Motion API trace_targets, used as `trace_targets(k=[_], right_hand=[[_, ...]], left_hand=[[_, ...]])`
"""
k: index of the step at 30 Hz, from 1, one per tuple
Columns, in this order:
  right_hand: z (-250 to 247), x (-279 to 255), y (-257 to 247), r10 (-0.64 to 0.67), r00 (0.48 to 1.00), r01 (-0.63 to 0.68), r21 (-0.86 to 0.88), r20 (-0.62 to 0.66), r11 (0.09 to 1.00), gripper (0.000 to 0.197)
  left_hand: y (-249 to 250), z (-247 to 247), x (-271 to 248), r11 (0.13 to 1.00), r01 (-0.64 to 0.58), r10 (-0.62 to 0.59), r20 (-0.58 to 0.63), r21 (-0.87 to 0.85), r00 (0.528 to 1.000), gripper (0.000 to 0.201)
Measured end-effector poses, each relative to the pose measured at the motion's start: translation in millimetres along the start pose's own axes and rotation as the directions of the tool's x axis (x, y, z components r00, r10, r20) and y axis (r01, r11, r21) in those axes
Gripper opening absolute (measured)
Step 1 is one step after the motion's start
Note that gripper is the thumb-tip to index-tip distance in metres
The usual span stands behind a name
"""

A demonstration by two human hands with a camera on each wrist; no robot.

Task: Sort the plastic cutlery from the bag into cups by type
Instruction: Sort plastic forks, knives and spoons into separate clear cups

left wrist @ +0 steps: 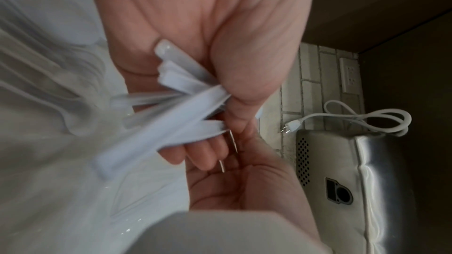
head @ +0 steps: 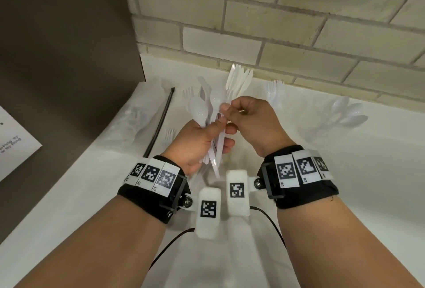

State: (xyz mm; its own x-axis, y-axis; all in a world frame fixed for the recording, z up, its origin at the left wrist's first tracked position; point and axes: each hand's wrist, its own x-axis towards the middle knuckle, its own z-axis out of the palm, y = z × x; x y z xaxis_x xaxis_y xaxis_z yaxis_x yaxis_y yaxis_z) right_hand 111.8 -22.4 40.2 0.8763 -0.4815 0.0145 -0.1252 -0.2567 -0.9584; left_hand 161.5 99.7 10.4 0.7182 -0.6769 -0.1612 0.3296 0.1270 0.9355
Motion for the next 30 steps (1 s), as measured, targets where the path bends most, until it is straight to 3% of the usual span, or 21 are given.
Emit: trace_targets(k=[3, 6, 8, 14, 22, 25, 30], right_hand=[[1.1, 1.0, 3.4, 0.02, 0.998, -0.019, 0.023, -0.061, 1.0, 0.022], [-0.8, 0.8, 1.4, 0.088, 0.985, -0.055, 0.217, -0.145, 0.975, 0.01], [-3.5, -0.3, -3.2, 0.117, 0.976, -0.058, 0.3, -0.182, 0.952, 0.011], [-0.9, -2.8, -10.1, -0.019, 0.991, 0.028, 0.065, -0.133, 0.997, 0.014], [6.0, 0.0, -12.1, -0.18, 0.971, 0.156, -0.149, -0.16, 0.976, 0.033], [8.1, 1.6, -13.6, -0.17, 0.972, 0.132, -0.227, -0.159, 0.965, 0.015], [7.3, 4.6, -14.6, -0.156, 0.964, 0.122, -0.164, -0.216, 0.979, 0.012]], left_hand=[[-2.5, 0.3, -0.5, 0.997, 0.014, -0.015, 0.0, -0.076, 1.0, 0.022], [-6.1, -2.8, 0.4, 0.997, 0.026, -0.028, -0.026, -0.071, 0.999, 0.021], [-7.6, -4.0, 1.0, 0.999, 0.024, -0.026, -0.06, -0.029, 0.998, 0.016], [-12.7, -5.9, 4.6, 0.975, -0.035, 0.057, -0.098, 0.219, 0.994, 0.019], [-6.2, 0.3, 1.7, 0.956, -0.071, 0.097, -0.078, 0.285, 0.992, 0.013], [-6.6, -0.7, 1.2, 0.958, -0.065, 0.084, -0.056, 0.279, 0.995, 0.018], [-7.1, -2.3, -1.3, 0.972, -0.037, 0.047, -0.037, 0.231, 0.998, 0.017]])
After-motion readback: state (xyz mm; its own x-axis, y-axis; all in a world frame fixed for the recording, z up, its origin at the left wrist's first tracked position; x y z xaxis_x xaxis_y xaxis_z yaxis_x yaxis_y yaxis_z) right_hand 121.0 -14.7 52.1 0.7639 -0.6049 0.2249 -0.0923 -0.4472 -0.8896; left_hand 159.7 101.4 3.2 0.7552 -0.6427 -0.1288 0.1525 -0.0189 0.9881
